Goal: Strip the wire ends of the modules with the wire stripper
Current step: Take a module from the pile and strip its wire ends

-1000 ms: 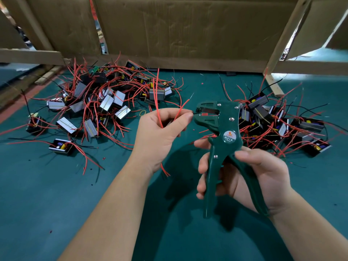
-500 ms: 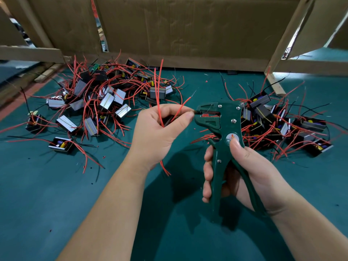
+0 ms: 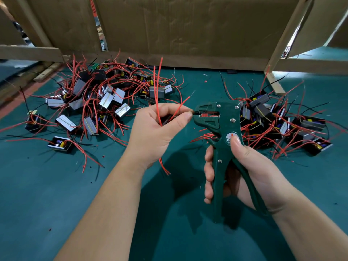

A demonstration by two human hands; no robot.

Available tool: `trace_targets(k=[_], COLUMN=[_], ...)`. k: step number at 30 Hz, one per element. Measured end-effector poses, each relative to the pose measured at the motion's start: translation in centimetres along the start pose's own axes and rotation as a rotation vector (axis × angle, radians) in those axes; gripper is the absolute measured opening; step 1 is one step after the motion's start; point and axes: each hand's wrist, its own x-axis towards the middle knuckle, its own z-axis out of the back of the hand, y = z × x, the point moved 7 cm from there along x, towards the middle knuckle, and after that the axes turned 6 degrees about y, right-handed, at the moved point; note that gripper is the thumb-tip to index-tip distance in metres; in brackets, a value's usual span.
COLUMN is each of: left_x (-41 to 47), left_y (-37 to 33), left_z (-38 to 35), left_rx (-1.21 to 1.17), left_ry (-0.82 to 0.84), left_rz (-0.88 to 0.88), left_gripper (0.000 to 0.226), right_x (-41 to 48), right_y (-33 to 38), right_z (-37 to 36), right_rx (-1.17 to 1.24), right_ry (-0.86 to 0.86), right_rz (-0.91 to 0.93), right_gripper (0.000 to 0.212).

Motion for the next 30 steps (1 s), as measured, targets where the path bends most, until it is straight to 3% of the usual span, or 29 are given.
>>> trace_targets(k=[11,14,17,23,30], left_x=[0.0,0.0,-0.3,-0.3,-0.1], left_y=[0.5,0.9,1.2,0.8,0.8], left_z=[-0.4,-0.7,-1.6,-1.1,-0.1], left_rx=[-0.034,-0.193,-0.195,-0.177,-0.055], left_ry=[0.021,0.051,0.148,0.142,0.058], left_rz=[0.044,0.112,0.145,0.13,0.104], left_gripper=[0.003,0.014,0.02,0.016,0.008], right_x=[0.5,0.4,0.3,0.4,0.1], right_y=[-0.9,-1.0,-0.8,0.7,0.6], right_z=[0.2,0.3,0.6,0.8,0.3], right_rx=[0.044,0.055,0.072,0.239,0.208], right_ry=[-0.156,-0.26,-0.345,-0.228,-0.112], right_rz=[-0.015,0.007,0.085,0.14,0.053], right_gripper=[0.059,0.06,0.058,0.051,0.047])
